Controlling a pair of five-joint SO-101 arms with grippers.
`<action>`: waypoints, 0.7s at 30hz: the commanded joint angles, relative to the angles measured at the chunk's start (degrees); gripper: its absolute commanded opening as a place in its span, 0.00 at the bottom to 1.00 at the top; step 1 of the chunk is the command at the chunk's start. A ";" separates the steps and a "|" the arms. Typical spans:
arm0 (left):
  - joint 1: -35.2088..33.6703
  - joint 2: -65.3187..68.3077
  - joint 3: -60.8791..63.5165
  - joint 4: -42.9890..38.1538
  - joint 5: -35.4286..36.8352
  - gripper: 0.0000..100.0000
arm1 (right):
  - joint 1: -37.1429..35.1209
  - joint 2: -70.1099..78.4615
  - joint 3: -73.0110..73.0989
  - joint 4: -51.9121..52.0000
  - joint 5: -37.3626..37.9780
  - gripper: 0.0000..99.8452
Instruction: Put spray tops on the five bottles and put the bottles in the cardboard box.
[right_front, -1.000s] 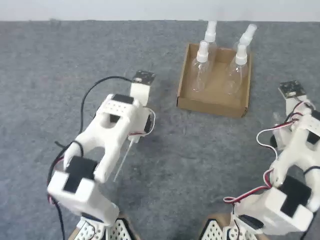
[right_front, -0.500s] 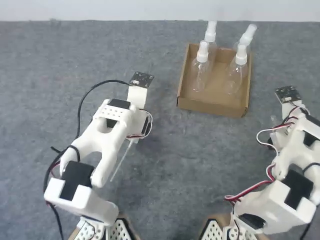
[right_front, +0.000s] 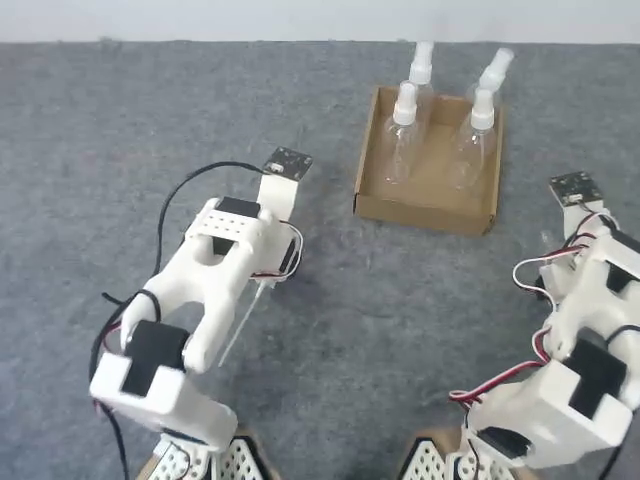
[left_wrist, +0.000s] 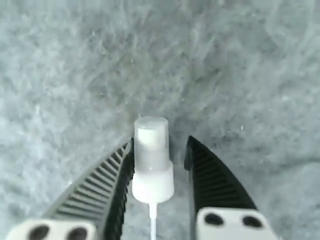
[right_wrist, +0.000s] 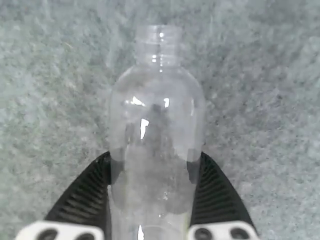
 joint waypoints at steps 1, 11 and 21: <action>-0.18 2.29 -2.68 -2.81 -0.35 0.12 | -0.40 -1.01 -0.26 -0.48 -0.26 0.01; -0.18 -11.25 -3.03 4.13 1.85 0.02 | -0.22 -1.54 -0.35 -0.48 0.00 0.01; 0.44 -24.09 1.27 5.45 8.09 0.02 | -0.40 -1.63 -0.97 3.65 0.00 0.07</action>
